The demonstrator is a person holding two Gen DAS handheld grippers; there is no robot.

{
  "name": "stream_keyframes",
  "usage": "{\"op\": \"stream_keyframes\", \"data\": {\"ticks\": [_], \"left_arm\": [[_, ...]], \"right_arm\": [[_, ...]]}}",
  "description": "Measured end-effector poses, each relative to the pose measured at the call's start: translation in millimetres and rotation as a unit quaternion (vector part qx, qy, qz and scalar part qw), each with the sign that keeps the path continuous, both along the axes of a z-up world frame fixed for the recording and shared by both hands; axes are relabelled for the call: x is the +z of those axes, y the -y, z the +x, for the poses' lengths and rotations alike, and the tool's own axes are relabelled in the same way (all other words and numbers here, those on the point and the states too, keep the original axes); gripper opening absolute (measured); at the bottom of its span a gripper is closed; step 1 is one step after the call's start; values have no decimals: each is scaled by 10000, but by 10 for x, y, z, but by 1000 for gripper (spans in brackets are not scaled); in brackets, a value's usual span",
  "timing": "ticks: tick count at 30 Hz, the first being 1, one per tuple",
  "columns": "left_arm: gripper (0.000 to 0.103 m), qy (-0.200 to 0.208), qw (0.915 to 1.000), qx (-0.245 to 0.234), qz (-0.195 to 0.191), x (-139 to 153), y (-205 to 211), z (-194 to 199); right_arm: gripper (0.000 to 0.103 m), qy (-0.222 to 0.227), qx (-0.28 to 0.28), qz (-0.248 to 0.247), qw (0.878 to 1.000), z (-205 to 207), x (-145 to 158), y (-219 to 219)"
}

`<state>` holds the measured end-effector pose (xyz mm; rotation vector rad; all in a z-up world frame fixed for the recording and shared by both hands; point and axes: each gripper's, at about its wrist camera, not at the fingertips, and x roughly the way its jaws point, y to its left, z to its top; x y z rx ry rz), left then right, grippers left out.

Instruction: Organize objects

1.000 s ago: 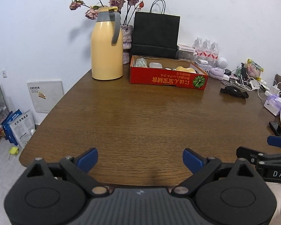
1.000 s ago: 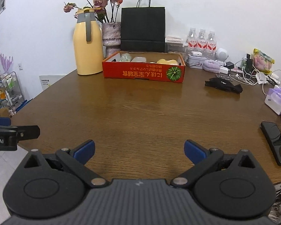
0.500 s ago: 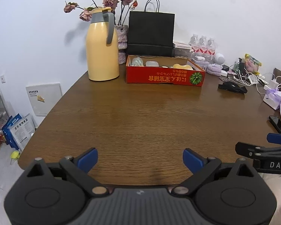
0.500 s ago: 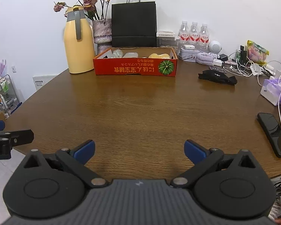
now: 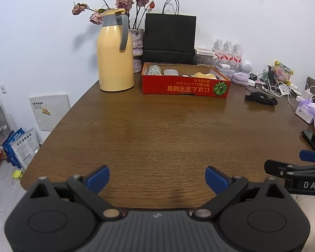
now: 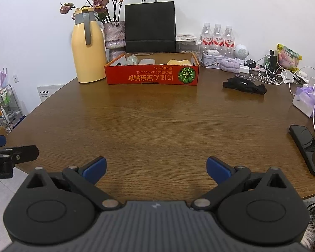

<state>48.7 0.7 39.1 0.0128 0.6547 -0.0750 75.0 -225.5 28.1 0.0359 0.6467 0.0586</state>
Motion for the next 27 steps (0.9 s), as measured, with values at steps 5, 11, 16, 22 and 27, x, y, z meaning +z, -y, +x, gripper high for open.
{"op": "stream_keyframes", "data": {"ticks": [5,11,16,22,27], "left_arm": [[98,8,10000,-10,21,8,8,2],[98,-17,10000,-29,27,-5,17,4],[98,-18,10000,-24,35,-7,16,6],[99,-2,10000,-26,50,-18,26,1],[101,6,10000,-28,74,-23,34,5]], "right_arm": [[103,13,7,29,10000,-5,4,11],[103,73,-21,-8,10000,-10,-1,14],[103,76,-25,-4,10000,-12,3,10],[103,91,6,-6,10000,-19,-5,0],[103,107,27,-31,9999,-30,0,-8]]}}
